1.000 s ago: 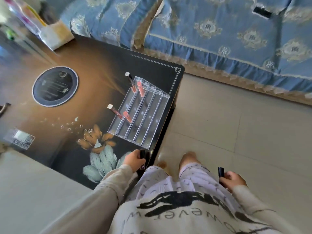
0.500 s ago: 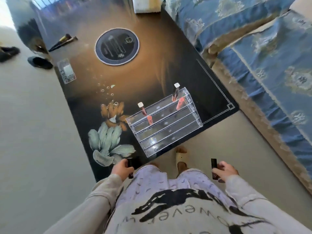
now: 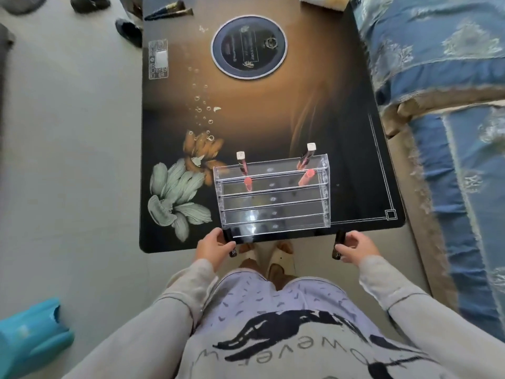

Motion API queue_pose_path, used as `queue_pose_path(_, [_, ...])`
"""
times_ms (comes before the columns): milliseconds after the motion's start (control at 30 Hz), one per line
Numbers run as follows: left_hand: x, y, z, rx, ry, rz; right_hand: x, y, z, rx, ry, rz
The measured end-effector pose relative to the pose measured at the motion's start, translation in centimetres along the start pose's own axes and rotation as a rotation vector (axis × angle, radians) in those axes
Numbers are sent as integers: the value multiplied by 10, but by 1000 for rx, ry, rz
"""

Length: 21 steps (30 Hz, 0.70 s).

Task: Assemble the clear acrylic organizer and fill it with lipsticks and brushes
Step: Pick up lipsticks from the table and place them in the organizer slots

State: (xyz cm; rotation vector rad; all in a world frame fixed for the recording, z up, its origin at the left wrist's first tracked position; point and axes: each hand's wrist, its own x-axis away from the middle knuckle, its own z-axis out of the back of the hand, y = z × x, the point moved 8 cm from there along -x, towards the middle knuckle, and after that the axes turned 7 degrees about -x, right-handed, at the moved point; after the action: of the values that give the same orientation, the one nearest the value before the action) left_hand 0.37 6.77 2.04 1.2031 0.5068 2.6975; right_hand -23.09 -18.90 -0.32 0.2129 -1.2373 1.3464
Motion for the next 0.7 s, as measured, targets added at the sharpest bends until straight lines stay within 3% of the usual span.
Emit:
queue_pose_path(200, [-12, 36, 17, 96, 123, -62, 4, -79, -9, 210, 105, 276])
queue_pose_path(367, [-20, 53, 30, 131, 282, -77, 5, -116, -19, 89, 180, 405])
queue_pose_path(700, [-28, 63, 17, 179, 354, -72, -10, -128, -44, 238, 113, 534])
